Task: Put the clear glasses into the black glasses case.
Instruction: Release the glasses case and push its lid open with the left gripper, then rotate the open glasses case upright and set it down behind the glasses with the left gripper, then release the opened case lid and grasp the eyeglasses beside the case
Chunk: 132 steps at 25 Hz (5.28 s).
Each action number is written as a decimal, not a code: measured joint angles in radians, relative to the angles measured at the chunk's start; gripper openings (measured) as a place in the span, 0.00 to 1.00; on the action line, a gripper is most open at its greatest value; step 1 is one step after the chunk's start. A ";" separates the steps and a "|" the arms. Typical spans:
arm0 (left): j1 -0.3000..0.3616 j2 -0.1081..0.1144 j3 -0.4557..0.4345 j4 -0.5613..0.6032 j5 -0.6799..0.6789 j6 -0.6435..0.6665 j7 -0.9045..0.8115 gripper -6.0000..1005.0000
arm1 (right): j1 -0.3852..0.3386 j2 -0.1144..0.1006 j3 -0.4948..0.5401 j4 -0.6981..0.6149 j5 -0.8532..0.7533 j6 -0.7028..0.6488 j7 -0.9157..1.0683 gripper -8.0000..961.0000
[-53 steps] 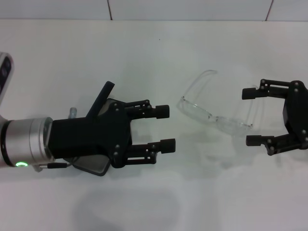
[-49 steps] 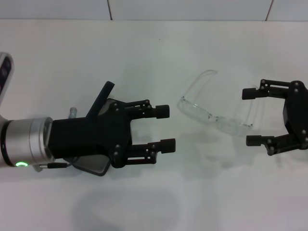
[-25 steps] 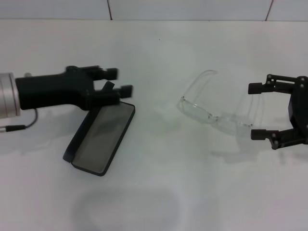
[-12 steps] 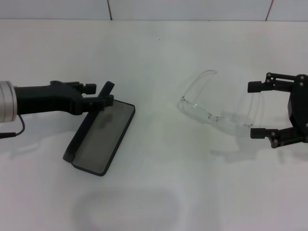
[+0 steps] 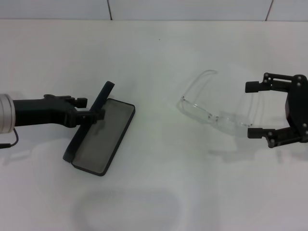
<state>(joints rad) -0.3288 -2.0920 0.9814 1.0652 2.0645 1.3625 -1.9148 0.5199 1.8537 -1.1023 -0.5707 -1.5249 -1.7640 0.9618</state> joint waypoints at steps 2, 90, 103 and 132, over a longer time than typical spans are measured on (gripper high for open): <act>0.000 0.000 0.000 -0.003 0.005 -0.010 0.001 0.65 | 0.001 0.001 0.000 0.000 0.000 0.000 0.000 0.92; -0.042 0.000 0.422 0.077 -0.504 -0.150 0.642 0.56 | -0.100 0.086 0.158 -0.414 -0.285 -0.043 0.276 0.92; 0.060 0.006 0.408 -0.376 -1.040 0.053 1.076 0.62 | 0.185 0.160 -0.133 -0.683 -0.943 0.138 0.917 0.91; 0.065 0.006 0.394 -0.445 -1.036 0.090 1.083 0.62 | 0.264 0.173 -0.448 -0.488 -0.968 0.332 0.999 0.37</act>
<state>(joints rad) -0.2638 -2.0858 1.3751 0.6197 1.0287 1.4526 -0.8318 0.7838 2.0263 -1.5503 -1.0590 -2.4924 -1.4317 1.9610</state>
